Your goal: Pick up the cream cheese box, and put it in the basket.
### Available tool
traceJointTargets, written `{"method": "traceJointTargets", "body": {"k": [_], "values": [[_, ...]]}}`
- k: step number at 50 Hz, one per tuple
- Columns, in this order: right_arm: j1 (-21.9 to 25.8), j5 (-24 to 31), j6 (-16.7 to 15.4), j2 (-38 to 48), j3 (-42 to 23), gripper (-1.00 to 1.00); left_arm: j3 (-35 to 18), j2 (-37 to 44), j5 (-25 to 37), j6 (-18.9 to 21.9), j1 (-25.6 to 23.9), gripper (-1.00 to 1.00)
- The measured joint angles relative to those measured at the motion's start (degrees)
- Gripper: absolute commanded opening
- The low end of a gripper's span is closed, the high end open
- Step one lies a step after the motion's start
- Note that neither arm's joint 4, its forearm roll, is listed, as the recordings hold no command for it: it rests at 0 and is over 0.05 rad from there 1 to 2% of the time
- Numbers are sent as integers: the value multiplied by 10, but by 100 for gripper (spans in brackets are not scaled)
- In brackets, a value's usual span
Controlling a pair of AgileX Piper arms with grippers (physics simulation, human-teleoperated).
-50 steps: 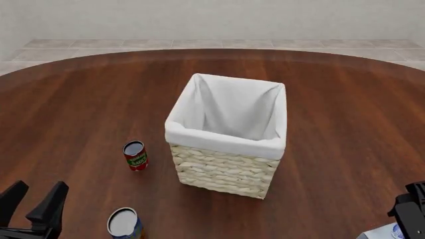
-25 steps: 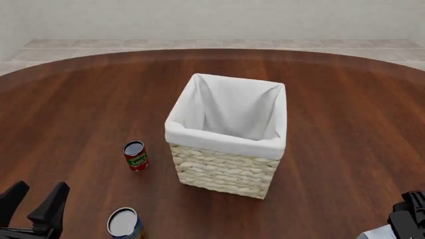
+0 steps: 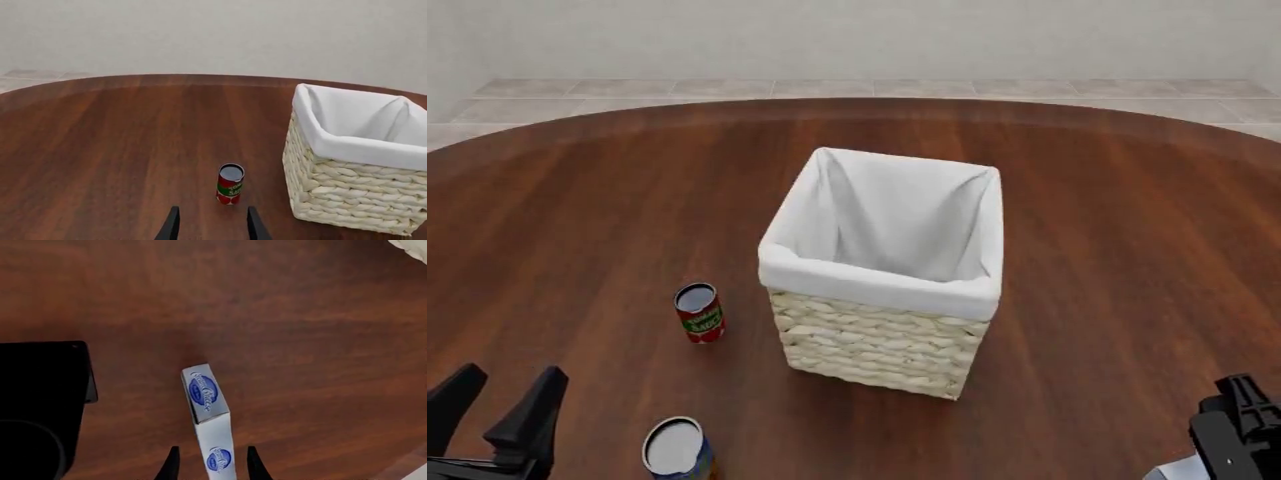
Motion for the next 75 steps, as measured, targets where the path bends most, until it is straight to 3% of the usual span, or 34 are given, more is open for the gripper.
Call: {"method": "traceJointTargets", "body": {"k": [11, 36, 37, 47, 53, 65, 75], "values": [[3, -47, -11, 24, 11, 100, 0, 0, 0, 2, -1, 100], [68, -169, 55, 145, 39, 100, 0, 6, 0, 3, -2, 100], [70, -172, 59, 148, 40, -100, 0, 7, 0, 3, -2, 100], [107, -171, 99, 150, 38, -100, 0, 9, -1, 1, -4, 100], [146, -158, 139, 146, 24, -100, 0, 10, -2, 1, -5, 100], [241, -86, 251, 104, -49, -100, 0, 10, -1, -1, -7, 100], [345, -12, 388, 59, -152, -100, 0, 8, -1, -3, -9, 100]]}}
